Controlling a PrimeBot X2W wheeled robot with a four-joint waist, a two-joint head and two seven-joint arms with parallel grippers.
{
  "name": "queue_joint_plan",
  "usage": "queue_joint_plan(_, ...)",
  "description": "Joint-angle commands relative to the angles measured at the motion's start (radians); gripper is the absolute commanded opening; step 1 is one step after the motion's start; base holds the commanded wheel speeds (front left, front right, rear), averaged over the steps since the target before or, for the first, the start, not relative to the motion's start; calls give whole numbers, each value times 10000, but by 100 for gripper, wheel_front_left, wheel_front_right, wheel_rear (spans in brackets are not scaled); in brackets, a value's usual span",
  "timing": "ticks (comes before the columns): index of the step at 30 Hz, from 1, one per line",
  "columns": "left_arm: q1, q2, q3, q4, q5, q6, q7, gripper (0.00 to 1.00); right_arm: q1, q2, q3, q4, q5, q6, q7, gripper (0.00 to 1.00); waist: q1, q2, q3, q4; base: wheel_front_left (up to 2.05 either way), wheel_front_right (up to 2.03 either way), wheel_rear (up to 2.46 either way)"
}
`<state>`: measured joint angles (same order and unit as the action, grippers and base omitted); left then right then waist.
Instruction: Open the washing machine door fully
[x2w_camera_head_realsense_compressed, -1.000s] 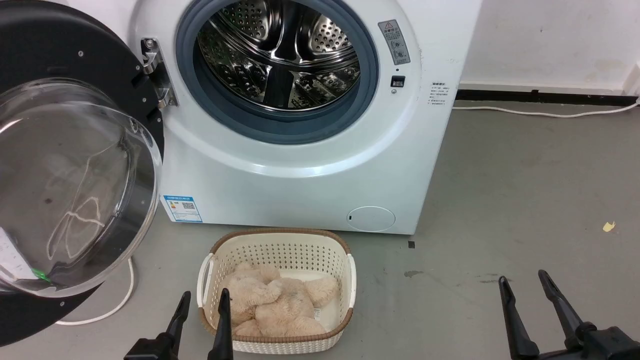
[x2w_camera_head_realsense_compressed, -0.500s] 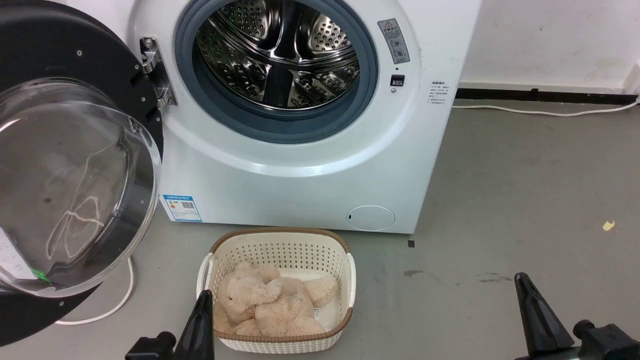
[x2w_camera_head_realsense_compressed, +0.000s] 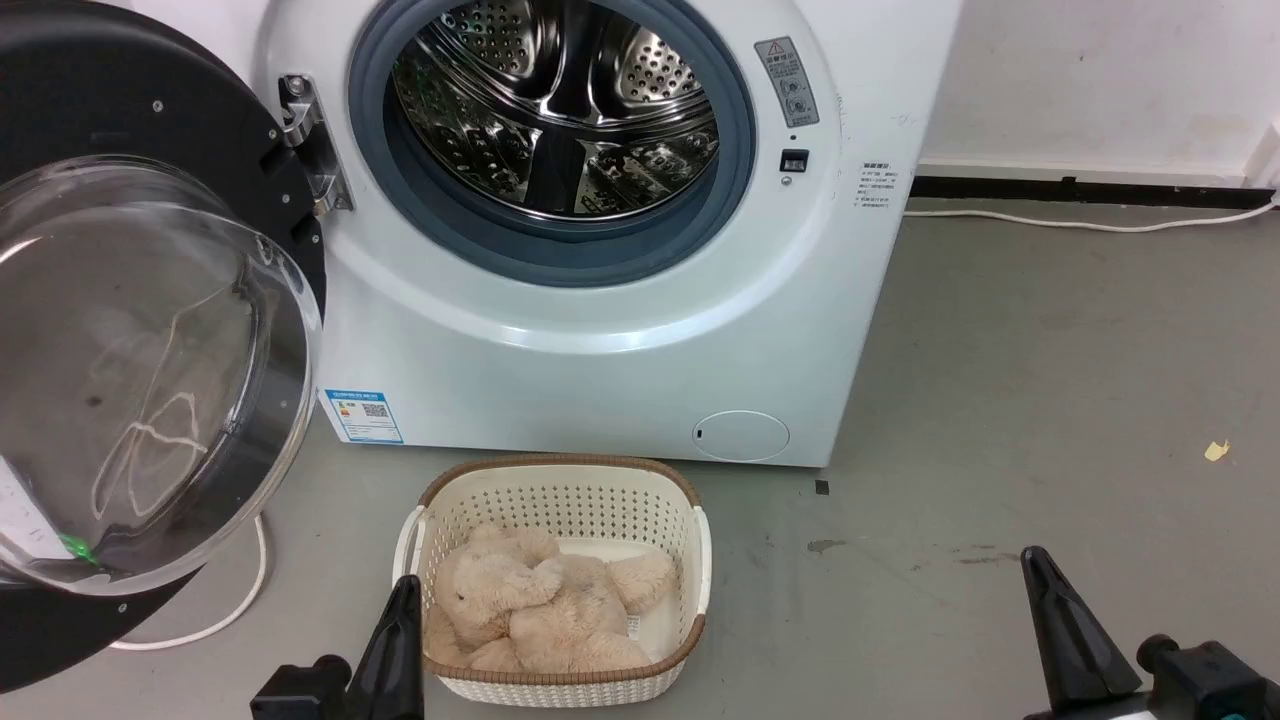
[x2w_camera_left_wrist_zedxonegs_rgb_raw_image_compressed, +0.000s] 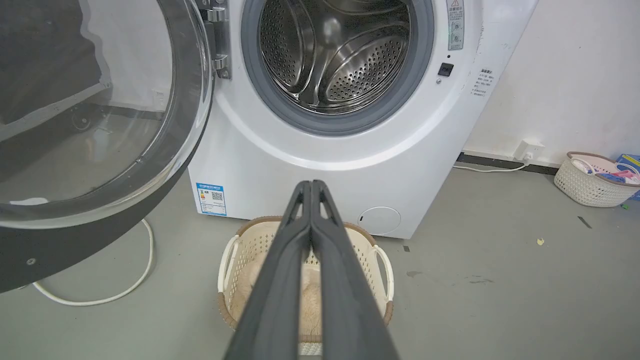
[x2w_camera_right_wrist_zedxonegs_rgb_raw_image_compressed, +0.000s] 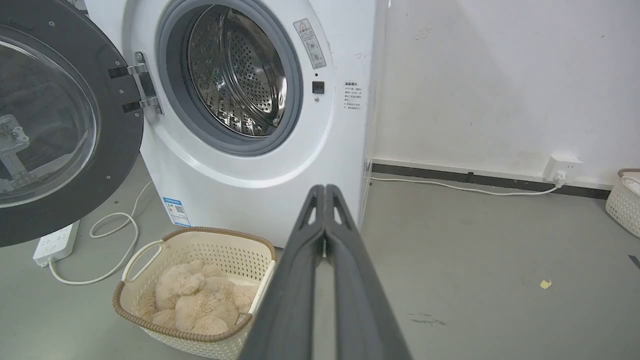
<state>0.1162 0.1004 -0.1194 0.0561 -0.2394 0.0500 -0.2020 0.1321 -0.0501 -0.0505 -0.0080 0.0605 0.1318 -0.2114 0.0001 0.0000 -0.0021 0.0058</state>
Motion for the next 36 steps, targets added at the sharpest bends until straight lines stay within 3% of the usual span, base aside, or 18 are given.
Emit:
queue_joint_plan(1,-176,-54,48,-58,104,-27,70,0,-210,0,31,16,-90,-2,56,0,0,0,0,-1,0,0,0)
queue_joint_plan(36,-509,-205,436,-228,878,-187,730,0,-586,0,192,37,-264,-5,752,0,-1,0,7,-20,0,0,0)
